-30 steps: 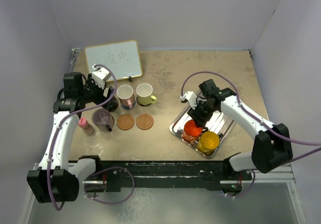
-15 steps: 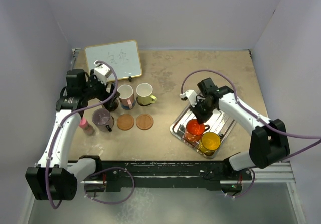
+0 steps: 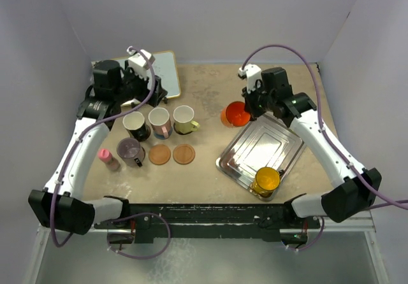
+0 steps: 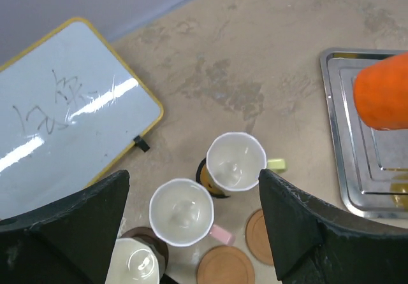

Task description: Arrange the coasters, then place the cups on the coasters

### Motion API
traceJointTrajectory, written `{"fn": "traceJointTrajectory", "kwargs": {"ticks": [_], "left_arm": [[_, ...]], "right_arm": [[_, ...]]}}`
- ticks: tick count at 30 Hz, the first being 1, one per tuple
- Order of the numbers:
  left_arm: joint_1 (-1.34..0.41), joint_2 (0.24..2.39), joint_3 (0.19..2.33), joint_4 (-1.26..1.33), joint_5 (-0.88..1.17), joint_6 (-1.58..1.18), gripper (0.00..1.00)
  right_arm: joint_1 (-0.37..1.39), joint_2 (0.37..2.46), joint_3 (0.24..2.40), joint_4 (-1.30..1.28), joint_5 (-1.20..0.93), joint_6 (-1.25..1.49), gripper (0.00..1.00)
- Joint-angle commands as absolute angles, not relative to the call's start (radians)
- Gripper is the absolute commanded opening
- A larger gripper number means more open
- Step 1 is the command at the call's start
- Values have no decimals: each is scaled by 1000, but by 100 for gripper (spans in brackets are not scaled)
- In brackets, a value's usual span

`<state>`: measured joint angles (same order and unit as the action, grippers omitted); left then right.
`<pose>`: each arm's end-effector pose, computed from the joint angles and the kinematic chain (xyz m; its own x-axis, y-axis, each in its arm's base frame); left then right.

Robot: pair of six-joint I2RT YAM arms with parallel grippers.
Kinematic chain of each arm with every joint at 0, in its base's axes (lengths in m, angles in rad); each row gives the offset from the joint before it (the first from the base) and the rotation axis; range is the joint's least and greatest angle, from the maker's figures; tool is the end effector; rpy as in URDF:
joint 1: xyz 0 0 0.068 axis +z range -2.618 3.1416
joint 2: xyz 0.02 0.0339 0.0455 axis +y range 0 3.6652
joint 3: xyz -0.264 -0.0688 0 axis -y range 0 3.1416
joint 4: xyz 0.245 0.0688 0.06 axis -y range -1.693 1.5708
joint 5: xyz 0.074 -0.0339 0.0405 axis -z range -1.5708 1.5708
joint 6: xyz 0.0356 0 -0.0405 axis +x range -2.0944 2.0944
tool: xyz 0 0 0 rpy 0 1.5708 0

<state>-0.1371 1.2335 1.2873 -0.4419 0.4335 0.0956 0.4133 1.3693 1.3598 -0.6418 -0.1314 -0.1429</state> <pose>0.2679 -0.0520 0.3955 -0.3246 0.1322 -0.9366 0.5426 0.8370 -0.0699 0.2725 0.1246 0.3636 -0.4792 -0.3643 -0.7985 -0.5676 0.8226 -0.0346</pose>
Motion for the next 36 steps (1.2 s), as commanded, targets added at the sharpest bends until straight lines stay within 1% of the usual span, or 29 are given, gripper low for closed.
{"fn": "traceJointTrajectory", "kwargs": {"ticks": [1, 5, 10, 12, 18, 24, 26, 29, 32, 36], "left_arm": [[-291, 1296, 1424, -400, 273, 60, 79], [-418, 1377, 1523, -397, 190, 59, 79], [-550, 1462, 1610, -382, 146, 41, 79], [-604, 1496, 1626, -364, 145, 18, 79], [-699, 1598, 1694, -364, 103, -35, 78], [-710, 1645, 1734, -324, 73, -69, 76], [-710, 1662, 1745, -311, 60, -75, 74], [-710, 1692, 1772, -313, 50, -82, 65], [-713, 1727, 1797, -322, 46, -91, 58], [-713, 1755, 1815, -331, 48, -97, 51]], "right_arm": [[433, 1338, 1448, -427, 8, 39, 0], [463, 1334, 1461, -341, 113, 117, 0], [521, 1339, 1451, -276, 379, 189, 0], [532, 1335, 1435, -252, 429, 209, 0], [559, 1328, 1411, -229, 484, 255, 0], [573, 1312, 1395, -235, 459, 279, 0], [575, 1301, 1385, -232, 442, 289, 0], [577, 1291, 1380, -239, 420, 307, 0], [578, 1281, 1378, -240, 401, 317, 0], [579, 1269, 1377, -242, 389, 330, 0]]}}
